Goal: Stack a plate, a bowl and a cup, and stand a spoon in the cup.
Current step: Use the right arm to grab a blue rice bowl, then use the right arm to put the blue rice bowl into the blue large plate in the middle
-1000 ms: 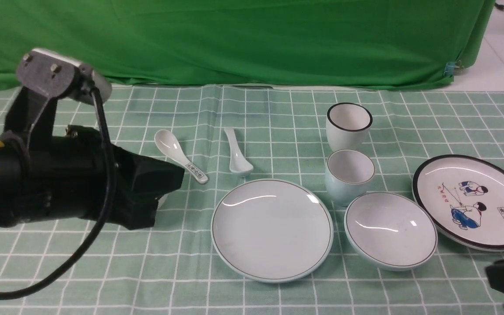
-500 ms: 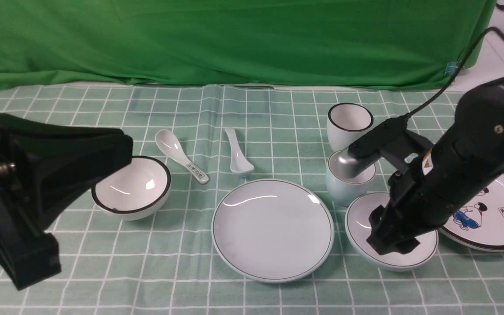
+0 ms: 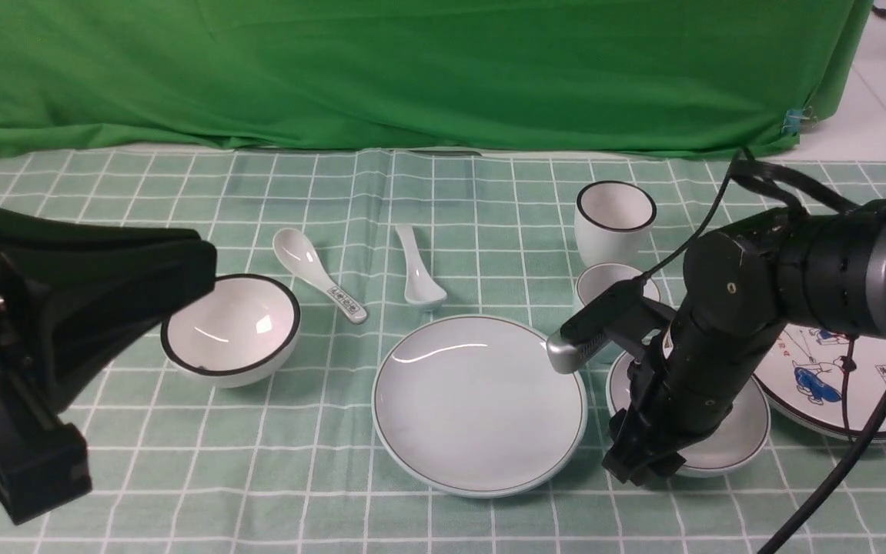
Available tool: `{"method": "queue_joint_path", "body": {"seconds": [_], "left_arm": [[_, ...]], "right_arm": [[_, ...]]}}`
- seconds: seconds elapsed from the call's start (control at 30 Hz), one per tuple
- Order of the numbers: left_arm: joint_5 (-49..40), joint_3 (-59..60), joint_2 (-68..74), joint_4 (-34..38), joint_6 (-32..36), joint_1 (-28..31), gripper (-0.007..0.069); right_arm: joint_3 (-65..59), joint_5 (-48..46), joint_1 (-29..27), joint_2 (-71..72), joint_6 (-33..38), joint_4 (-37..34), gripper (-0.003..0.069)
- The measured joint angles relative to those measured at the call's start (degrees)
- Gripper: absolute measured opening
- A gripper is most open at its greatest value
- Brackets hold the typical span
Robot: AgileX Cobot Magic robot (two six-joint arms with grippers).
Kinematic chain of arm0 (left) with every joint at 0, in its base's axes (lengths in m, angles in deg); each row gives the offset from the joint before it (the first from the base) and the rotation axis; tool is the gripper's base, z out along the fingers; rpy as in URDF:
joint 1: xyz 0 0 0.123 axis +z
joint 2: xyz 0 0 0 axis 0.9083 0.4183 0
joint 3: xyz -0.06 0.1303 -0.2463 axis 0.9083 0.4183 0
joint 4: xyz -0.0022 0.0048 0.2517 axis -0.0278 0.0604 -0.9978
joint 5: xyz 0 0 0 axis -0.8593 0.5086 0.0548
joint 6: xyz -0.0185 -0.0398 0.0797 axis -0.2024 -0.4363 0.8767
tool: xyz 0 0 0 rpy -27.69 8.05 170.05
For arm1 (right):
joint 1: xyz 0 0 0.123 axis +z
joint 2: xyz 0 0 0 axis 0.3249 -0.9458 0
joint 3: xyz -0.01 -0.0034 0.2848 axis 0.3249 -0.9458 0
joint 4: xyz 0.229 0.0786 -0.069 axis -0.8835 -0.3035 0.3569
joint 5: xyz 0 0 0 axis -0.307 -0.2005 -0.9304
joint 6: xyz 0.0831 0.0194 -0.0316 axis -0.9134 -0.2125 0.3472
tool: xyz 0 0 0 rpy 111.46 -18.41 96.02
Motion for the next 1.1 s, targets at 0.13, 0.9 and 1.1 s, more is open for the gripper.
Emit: {"method": "queue_joint_path", "body": {"seconds": [0.13,0.9,1.1], "left_arm": [[0.0,0.0,0.0,-0.14,0.0,0.0,0.0017],[-2.36,0.0,0.0,-1.98,-0.07,0.0,0.0017],[-2.36,0.0,0.0,-1.98,-0.07,0.0,0.0017]], "right_arm": [[0.45,-0.42,0.38,0.5,0.48,-0.06,0.026],[20.88,-8.96,19.98,-3.92,-6.28,3.33,0.0085],[22.19,-7.69,19.98,-7.79,-6.61,6.19,0.0085]]}}
